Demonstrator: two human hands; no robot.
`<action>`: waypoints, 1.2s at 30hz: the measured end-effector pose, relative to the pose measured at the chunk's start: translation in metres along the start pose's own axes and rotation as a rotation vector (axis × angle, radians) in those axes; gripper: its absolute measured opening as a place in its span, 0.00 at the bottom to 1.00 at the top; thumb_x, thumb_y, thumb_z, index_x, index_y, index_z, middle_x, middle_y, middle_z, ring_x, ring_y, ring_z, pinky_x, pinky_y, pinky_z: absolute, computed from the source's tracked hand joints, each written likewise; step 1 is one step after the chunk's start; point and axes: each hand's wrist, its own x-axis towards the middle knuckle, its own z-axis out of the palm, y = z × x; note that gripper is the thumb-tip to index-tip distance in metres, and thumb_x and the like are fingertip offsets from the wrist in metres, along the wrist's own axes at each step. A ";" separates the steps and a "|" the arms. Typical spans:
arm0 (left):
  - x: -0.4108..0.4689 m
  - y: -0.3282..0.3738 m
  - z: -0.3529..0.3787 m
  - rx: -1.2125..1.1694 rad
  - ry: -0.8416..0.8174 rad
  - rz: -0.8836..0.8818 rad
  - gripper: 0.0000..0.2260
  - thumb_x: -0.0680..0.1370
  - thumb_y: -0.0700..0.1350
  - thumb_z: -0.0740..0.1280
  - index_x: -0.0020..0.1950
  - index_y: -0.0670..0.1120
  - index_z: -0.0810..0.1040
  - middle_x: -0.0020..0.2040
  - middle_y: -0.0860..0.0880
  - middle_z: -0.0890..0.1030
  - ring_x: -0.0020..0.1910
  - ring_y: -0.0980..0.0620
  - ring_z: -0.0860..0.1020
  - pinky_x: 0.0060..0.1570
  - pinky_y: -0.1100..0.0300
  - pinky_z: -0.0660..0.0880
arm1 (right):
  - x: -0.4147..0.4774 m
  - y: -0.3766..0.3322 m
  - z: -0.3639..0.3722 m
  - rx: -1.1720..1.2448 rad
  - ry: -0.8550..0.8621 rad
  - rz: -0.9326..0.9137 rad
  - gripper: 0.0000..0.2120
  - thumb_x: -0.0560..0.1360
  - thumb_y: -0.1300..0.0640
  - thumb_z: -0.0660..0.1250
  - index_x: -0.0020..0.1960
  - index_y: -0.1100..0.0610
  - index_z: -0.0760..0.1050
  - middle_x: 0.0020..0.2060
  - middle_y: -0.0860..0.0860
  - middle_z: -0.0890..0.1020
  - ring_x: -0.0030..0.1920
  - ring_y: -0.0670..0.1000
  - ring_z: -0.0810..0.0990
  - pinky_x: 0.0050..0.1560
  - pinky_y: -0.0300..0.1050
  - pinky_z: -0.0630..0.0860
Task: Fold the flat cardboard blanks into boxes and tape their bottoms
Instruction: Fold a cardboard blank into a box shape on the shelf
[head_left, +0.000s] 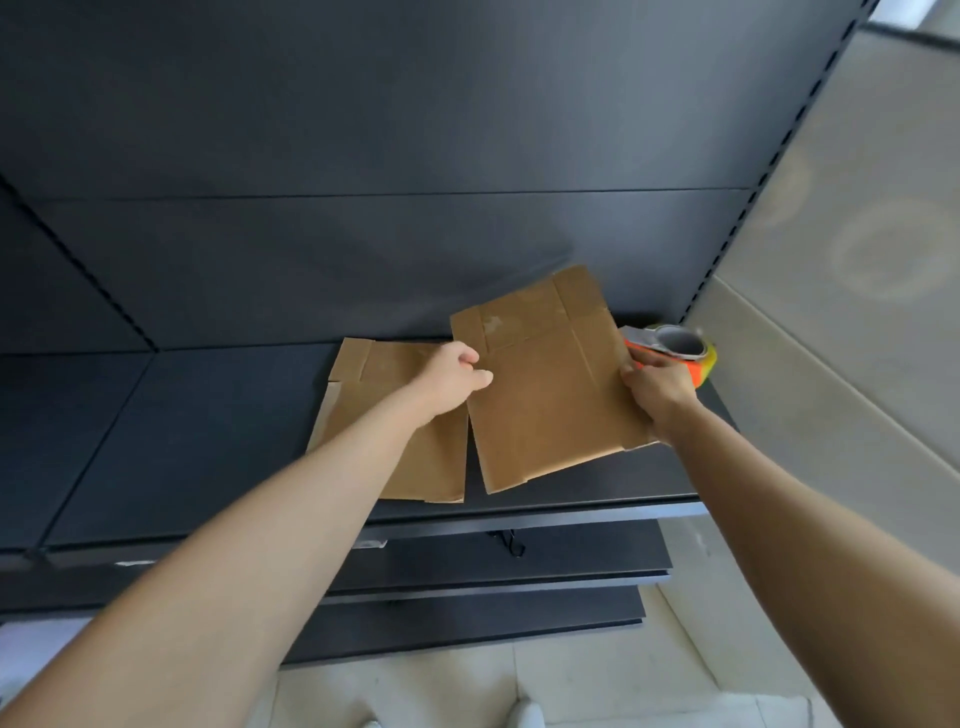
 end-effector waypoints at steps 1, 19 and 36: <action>0.000 0.008 0.005 0.001 -0.017 0.012 0.21 0.77 0.45 0.68 0.68 0.43 0.70 0.65 0.45 0.72 0.61 0.50 0.72 0.61 0.58 0.68 | 0.003 -0.001 -0.006 -0.006 0.001 -0.004 0.19 0.79 0.61 0.60 0.69 0.53 0.73 0.61 0.52 0.76 0.59 0.54 0.74 0.60 0.46 0.70; 0.005 0.019 0.024 0.027 0.002 -0.056 0.27 0.77 0.45 0.68 0.73 0.43 0.62 0.73 0.44 0.63 0.70 0.47 0.66 0.65 0.55 0.65 | 0.002 0.002 -0.019 -0.079 -0.090 -0.037 0.16 0.79 0.57 0.63 0.66 0.52 0.75 0.55 0.51 0.76 0.57 0.54 0.75 0.61 0.49 0.73; 0.017 0.077 -0.004 -0.237 0.296 0.008 0.36 0.74 0.54 0.71 0.74 0.47 0.55 0.72 0.47 0.60 0.67 0.45 0.67 0.57 0.53 0.69 | 0.008 -0.072 -0.028 -0.509 -0.238 -0.373 0.15 0.73 0.72 0.65 0.53 0.57 0.81 0.44 0.51 0.82 0.44 0.47 0.78 0.41 0.32 0.71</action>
